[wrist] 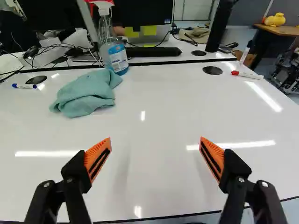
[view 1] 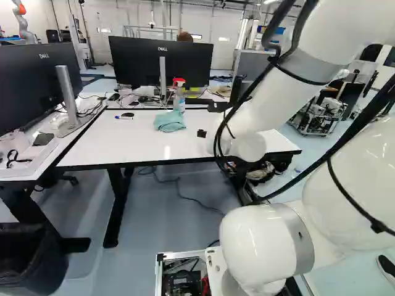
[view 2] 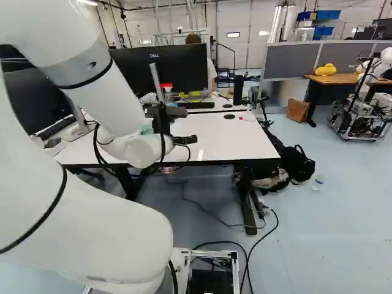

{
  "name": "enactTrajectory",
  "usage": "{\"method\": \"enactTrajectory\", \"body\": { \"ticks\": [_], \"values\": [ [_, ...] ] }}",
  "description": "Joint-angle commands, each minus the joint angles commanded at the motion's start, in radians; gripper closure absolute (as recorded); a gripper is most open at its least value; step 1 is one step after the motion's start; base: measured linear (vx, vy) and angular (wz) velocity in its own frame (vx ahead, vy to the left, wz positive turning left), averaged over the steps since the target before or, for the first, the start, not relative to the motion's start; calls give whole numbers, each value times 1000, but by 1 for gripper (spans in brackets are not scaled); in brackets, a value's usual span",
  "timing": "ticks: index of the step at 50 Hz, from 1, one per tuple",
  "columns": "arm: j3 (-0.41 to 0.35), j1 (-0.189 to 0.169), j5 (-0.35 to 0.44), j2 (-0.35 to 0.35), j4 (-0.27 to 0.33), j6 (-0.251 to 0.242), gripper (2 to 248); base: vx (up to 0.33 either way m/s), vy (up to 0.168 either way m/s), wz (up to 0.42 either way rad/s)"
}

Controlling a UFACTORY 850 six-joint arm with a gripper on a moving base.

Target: Clean the table with the green towel

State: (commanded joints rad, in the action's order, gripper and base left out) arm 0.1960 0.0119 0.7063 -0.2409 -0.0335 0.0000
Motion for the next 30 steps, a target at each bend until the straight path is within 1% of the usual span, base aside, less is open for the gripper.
{"method": "enactTrajectory", "body": {
  "ticks": [16, 30],
  "values": [
    [-55, -6, 85, -20, 17, 0, 3, 0, 0, 0],
    [-87, -10, 133, -31, 27, 0, 3, 0, 0, 0]
  ]
}}
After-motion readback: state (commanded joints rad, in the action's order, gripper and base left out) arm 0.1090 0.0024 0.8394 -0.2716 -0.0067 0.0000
